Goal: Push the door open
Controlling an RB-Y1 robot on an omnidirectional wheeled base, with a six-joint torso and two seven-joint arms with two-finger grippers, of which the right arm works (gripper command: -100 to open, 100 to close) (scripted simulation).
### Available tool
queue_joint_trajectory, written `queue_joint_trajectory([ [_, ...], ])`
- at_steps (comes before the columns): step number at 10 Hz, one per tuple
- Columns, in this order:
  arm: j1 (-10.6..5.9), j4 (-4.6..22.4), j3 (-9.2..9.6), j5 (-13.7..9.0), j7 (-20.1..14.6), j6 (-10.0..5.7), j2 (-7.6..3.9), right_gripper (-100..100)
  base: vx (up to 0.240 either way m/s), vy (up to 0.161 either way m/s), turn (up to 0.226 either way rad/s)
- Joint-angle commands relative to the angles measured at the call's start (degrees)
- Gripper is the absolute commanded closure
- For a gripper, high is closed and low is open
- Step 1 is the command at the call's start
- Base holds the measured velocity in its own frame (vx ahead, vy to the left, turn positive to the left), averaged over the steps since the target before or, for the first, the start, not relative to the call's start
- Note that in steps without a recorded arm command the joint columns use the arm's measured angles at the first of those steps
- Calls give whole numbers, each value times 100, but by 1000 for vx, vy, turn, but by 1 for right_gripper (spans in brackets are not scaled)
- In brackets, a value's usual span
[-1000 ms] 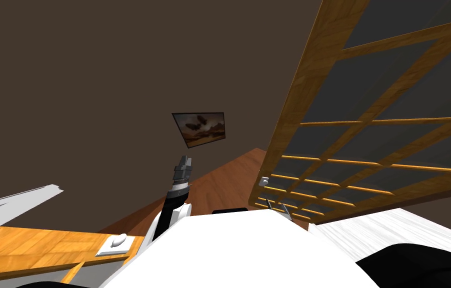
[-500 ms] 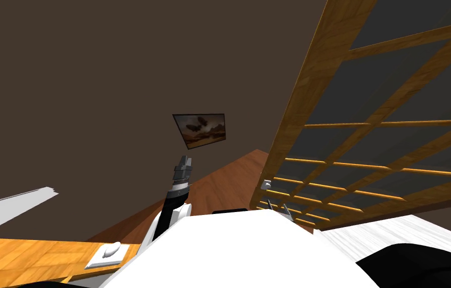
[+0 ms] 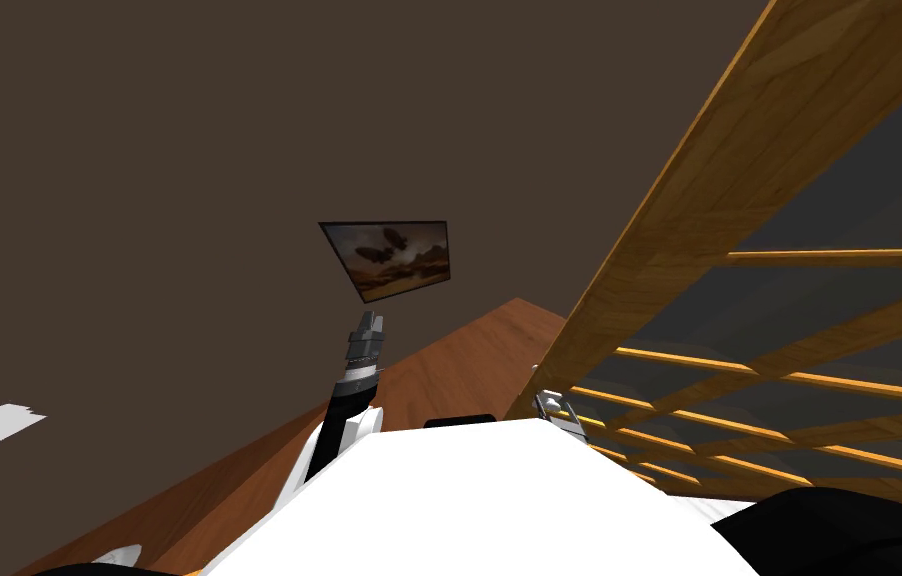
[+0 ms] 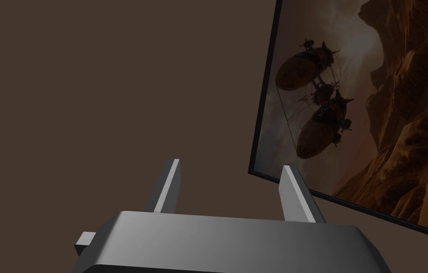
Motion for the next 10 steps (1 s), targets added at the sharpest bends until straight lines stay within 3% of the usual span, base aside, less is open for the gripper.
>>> queue_joint_trajectory([
  [1, -4, 2, 1, -1, 0, 9, -2, 100, -14, 7, -1],
  [6, -4, 2, 1, -1, 0, 9, -2, 100, -16, 4, 4],
  [10, -79, 39, 76, -116, -494, 39, 13, 100, 2, -6, -10],
])
